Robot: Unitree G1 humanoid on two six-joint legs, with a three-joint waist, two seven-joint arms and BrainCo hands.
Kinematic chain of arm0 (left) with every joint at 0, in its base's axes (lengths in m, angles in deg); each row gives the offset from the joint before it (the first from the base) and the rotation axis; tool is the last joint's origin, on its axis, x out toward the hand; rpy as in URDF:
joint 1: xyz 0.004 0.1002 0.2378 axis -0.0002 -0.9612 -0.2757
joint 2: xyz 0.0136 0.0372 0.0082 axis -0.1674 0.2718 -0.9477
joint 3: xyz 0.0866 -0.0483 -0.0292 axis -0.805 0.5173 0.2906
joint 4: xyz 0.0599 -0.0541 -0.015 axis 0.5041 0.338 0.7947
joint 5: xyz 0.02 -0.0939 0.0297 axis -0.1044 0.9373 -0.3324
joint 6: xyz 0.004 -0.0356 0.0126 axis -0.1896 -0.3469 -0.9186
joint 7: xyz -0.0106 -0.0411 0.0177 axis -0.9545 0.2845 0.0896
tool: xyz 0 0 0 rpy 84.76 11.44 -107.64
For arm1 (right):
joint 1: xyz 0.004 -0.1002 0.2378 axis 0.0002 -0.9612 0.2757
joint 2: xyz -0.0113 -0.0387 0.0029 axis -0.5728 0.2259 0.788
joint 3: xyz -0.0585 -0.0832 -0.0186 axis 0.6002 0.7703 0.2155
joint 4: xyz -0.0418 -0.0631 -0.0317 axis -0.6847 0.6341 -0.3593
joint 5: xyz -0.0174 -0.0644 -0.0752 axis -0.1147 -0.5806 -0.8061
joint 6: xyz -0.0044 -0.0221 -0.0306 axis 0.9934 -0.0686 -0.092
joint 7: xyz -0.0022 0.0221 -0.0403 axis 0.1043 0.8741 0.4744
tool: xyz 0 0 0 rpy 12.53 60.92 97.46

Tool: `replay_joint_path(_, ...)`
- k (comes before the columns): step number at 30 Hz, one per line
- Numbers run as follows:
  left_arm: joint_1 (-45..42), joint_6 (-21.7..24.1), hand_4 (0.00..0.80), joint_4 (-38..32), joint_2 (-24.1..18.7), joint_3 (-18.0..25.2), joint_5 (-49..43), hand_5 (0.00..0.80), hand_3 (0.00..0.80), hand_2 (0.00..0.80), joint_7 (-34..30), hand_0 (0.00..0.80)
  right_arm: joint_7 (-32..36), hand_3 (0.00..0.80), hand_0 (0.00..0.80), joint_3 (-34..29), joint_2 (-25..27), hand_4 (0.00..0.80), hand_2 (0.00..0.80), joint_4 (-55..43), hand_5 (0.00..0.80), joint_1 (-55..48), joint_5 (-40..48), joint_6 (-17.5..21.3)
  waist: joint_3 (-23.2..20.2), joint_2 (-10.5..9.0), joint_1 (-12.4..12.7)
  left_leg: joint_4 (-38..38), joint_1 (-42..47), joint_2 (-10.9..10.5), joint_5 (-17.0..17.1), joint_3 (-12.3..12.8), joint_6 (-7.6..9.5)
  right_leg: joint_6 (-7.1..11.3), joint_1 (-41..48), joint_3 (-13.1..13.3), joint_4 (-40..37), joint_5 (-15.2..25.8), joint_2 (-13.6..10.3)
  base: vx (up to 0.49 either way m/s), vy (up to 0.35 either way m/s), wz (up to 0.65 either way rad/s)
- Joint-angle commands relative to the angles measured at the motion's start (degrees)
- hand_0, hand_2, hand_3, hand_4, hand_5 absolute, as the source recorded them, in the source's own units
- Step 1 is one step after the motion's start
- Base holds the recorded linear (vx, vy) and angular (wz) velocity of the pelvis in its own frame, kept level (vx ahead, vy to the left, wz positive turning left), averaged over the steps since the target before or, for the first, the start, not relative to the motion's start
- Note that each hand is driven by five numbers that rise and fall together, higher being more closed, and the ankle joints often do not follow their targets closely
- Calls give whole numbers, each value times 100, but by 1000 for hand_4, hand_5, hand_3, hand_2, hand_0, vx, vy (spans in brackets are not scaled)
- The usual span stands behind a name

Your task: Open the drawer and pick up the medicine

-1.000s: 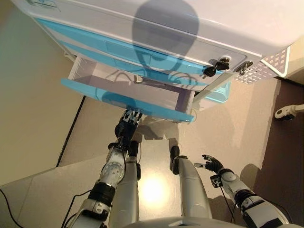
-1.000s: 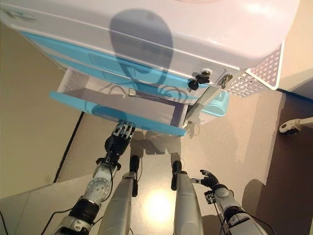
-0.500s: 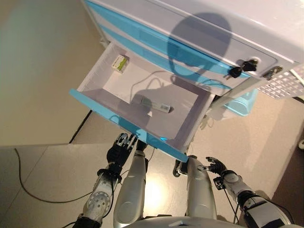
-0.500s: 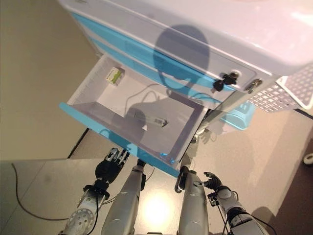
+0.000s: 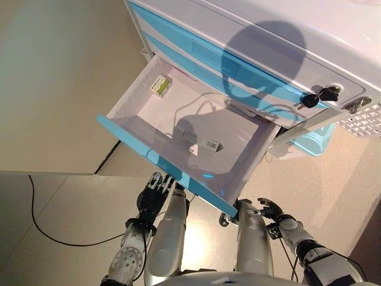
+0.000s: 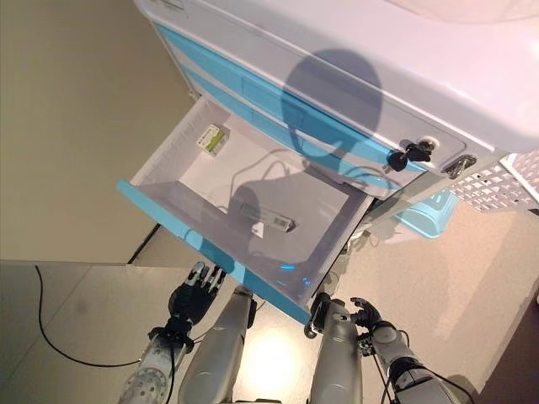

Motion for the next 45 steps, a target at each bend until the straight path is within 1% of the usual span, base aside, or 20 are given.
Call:
replay_joint_path(1, -155, 288, 0, -244, 97, 464, 273, 0, 0, 0, -104, 0, -121, 0, 0, -94, 320, 0, 0, 67, 0, -202, 186, -63, -391, 104, -65, 705, -317, -378, -560, 261, 513, 372, 13, 299, -677, 806, 64, 47, 25, 3)
replay_joint_path(2, -236, 289, 0, 216, 124, 521, 205, 0, 0, 0, 6, 0, -152, 0, 0, -158, 346, 0, 0, 43, 0, -260, 231, -62, -386, 90, -92, 748, -299, -376, -601, 287, 535, 368, 17, 336, -591, 756, 55, 42, 18, 4)
replay_joint_path(7, -498, 204, 0, 756, 211, 679, 171, 0, 0, 0, 101, 0, -205, 0, 0, -234, 379, 0, 0, -52, 0, -348, 242, -59, -387, 52, -142, 797, -257, -395, -690, 333, 584, 376, 53, 430, -557, 732, 52, 54, 12, 3)
replay_joint_path(14, -393, 210, 0, 2445, 258, 1204, -410, 0, 0, 0, 388, 0, -296, 0, 0, -363, 393, 0, 0, -168, 0, -453, 326, -22, -384, 36, -208, 711, -90, -348, -743, 422, 607, 403, 187, 469, -705, 747, 92, 54, 0, 0)
replay_joint_path(17, -185, 329, 0, 3294, 152, 1500, -1209, 0, 0, 0, 527, 0, -331, 0, 0, -380, 359, 0, 0, -267, 0, -491, 458, 38, -429, 6, -281, 607, 42, -263, -746, 528, 620, 427, 274, 539, -901, 818, 172, 49, 33, -27)
replay_joint_path(18, -65, 323, 0, 3664, 33, 1546, -1778, 0, 0, 0, 583, 0, -317, 0, 0, -385, 350, 0, 0, -306, 0, -486, 520, 61, -470, 9, -314, 478, 25, -231, -573, 576, 633, 406, 240, 531, -1068, 1013, 197, 46, 69, -26)
replay_joint_path(19, 0, 508, 0, 3877, -195, 1491, -2795, 0, 0, 0, 688, 0, -295, 0, 0, -420, 342, 0, 0, -414, 0, -544, 692, 112, -562, -35, -412, 239, 192, -168, -540, 686, 629, 449, 367, 625, -1369, 1140, 304, 27, 60, -32)
replay_joint_path(21, -3, 508, 0, 3874, -194, 1489, -2796, 0, 0, 0, 690, 0, -295, 0, 0, -420, 343, 0, 0, -416, 0, -547, 692, 111, -562, -34, -409, 237, 195, -166, -540, 688, 629, 449, 369, 627, -1372, 1142, 305, 57, 27, -58)
replay_joint_path(22, -131, 355, 0, 3527, -365, 1221, -3873, 0, 0, 0, 658, 0, -280, 0, 0, -389, 395, 0, 0, -556, 0, -578, 720, 118, -623, -26, -477, 78, 306, -129, -494, 751, 628, 485, 477, 660, -1614, 1243, 345, 72, 52, -59)
replay_joint_path(24, -111, 268, 0, 3879, -569, 1085, -4603, 0, 0, 0, 509, 0, -261, 0, 0, -429, 454, 0, 0, -533, 0, -560, 759, 151, -671, -25, -533, -141, 513, -86, -447, 829, 618, 535, 672, 712, -1909, 1379, 411, 96, 74, -25)
replay_joint_path(25, 83, 265, 0, 4399, -720, 993, -5230, 0, 0, 0, 492, 0, -251, 0, 0, -479, 496, 0, 0, -537, 0, -539, 825, 160, -705, -37, -582, -276, 643, -59, -414, 874, 603, 575, 804, 751, -2113, 1455, 450, 90, 76, -22)
replay_joint_path(27, 430, 230, 0, 5169, -816, 910, -5729, 0, 0, 0, 435, 0, -224, 0, 0, -513, 515, 0, 0, -503, 0, -538, 834, 174, -759, -71, -657, -503, 865, -22, -379, 975, 591, 623, 991, 809, -2415, 1584, 510, 102, 81, -65)
replay_joint_path(29, 710, 192, 0, 5558, -888, 808, -6165, 0, 0, 0, 474, 0, -215, 0, 0, -518, 566, 0, 0, -516, 0, -570, 765, 156, -813, -123, -724, -708, 1095, -1, -356, 1053, 578, 665, 1188, 872, -2683, 1687, 573, 106, 76, -56)
replay_joint_path(33, 830, 122, 0, 5772, -1027, 719, -6850, 0, 0, 0, 432, 0, -175, 0, 0, -378, 1065, 0, 0, -1326, 0, -822, -64, 9, -926, -259, -853, -1167, 1602, 67, -309, 1283, 545, 797, 1640, 1025, -3262, 1942, 685, 106, 55, -40)
replay_joint_path(38, 692, 69, 0, 5979, -964, 1034, -7130, 0, 0, 0, 374, 0, 205, 0, 0, -897, 2241, 0, 0, -3975, 0, -1484, -824, 10, -1045, -402, -969, -1597, 2143, 113, -297, 1570, 539, 962, 2054, 1221, -3770, 2184, 721, 103, 81, -48)
replay_joint_path(39, 652, 13, 0, 6153, -897, 1162, -7232, 0, 0, 0, 303, 0, 798, 0, 0, -1050, 2999, 0, 0, -5232, 0, -1705, -854, 62, -1110, -474, -1003, -1709, 2322, 119, -324, 1667, 545, 1004, 2192, 1269, -3883, 2230, 711, 87, 79, -62)
replay_joint_path(40, 654, 13, 0, 6153, -896, 1157, -7232, 0, 0, 0, 303, 0, 802, 0, 0, -1062, 3001, 0, 0, -5242, 0, -1717, -854, 58, -1126, -473, -997, -1718, 2304, 118, -308, 1671, 545, 1003, 2173, 1273, -3892, 2245, 711, 83, 71, -52)
replay_joint_path(43, 613, -36, 0, 6301, -832, 1179, -7353, 0, 0, 0, 135, 0, 1894, 0, 0, -956, 3807, 0, 0, -6246, 0, -1778, -123, -120, -1229, -575, -951, -1765, 2439, 127, -344, 1757, 542, 1025, 2301, 1279, -3977, 2266, 684, 58, 44, -25)
replay_joint_path(44, 634, -13, 0, 6358, -819, 1160, -7387, 0, 0, 0, 18, 0, 2640, 0, 0, -765, 4075, 0, 0, -6745, 0, -1708, 1007, -347, -1273, -642, -889, -1751, 2498, 126, -376, 1795, 539, 1035, 2346, 1278, -3991, 2270, 677, 49, 34, -6)
replay_joint_path(45, 633, -12, 0, 6359, -816, 1164, -7387, 0, 0, 0, 17, 0, 2642, 0, 0, -760, 4081, 0, 0, -6747, 0, -1702, 1014, -352, -1268, -641, -891, -1750, 2504, 127, -379, 1797, 539, 1036, 2351, 1280, -3990, 2269, 677, 30, 26, -2)
